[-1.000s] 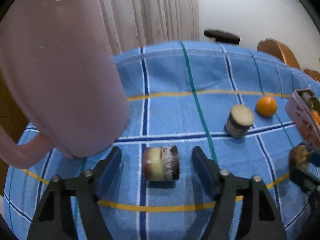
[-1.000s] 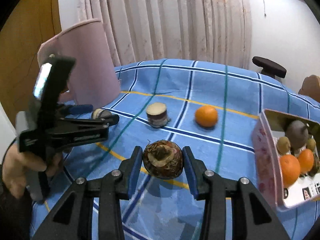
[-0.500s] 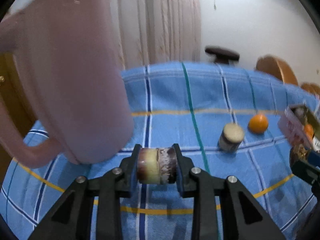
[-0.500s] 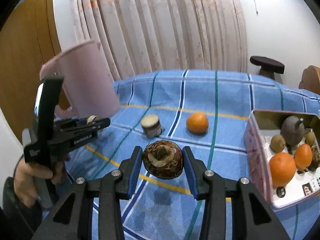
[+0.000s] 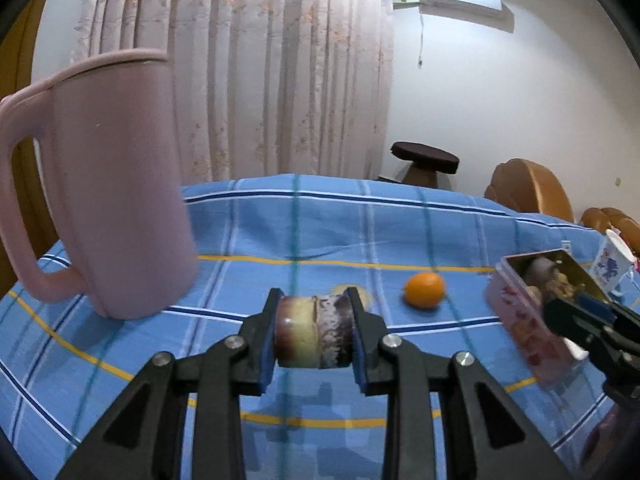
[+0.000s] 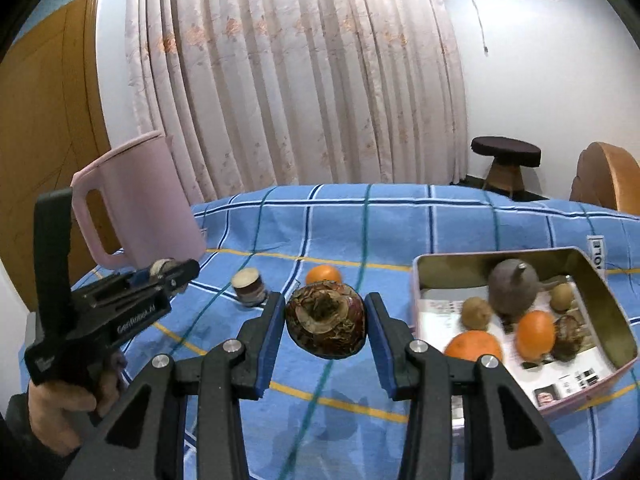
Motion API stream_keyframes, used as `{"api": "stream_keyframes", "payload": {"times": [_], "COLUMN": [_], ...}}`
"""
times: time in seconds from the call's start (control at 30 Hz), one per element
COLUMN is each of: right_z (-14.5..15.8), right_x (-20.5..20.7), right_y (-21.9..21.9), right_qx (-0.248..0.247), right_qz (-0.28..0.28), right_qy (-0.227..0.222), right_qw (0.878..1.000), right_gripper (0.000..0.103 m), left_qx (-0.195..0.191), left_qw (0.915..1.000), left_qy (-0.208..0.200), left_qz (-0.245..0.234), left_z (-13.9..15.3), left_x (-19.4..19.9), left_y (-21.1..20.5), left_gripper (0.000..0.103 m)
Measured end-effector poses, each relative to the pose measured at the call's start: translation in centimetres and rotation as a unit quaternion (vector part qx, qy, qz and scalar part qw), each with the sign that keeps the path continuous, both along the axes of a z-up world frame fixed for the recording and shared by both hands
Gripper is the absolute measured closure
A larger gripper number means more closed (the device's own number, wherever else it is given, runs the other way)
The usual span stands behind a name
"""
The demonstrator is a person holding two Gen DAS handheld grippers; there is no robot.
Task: Organize fruits
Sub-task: 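Carry both fruits over the tin and lower them inside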
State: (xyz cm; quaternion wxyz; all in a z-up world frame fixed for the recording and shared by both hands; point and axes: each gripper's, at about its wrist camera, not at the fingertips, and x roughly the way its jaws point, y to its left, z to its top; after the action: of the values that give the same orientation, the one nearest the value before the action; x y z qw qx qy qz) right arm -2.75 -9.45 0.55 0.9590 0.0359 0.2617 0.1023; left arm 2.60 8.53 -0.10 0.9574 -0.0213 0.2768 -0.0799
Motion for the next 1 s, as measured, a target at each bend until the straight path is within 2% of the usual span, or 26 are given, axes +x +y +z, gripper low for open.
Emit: {"api": "stream_keyframes", "payload": {"times": [0.17, 0.47, 1.0], "right_z": [0.5, 1.4, 2.9], "right_x": [-0.5, -0.8, -1.0], "right_y": [-1.9, -6.3, -17.4], "right_qx": [-0.002, -0.006, 0.009], "right_qz": [-0.007, -0.045, -0.158], "right_qy": [-0.009, -0.025, -0.038], "right_qw": [1.000, 0.999, 0.987], "right_gripper": [0.060, 0.060, 0.060], "left_qx": [-0.008, 0.000, 0.010], "left_qw": [0.9997, 0.9981, 0.9913], "left_qy": [-0.011, -0.010, -0.016], "left_qz": [-0.021, -0.061, -0.130], "left_z": [0.3, 0.6, 1.3], "left_x": [-0.8, -1.7, -2.2], "left_y": [-3.1, -8.9, -17.8], "left_gripper": [0.071, 0.071, 0.071]}}
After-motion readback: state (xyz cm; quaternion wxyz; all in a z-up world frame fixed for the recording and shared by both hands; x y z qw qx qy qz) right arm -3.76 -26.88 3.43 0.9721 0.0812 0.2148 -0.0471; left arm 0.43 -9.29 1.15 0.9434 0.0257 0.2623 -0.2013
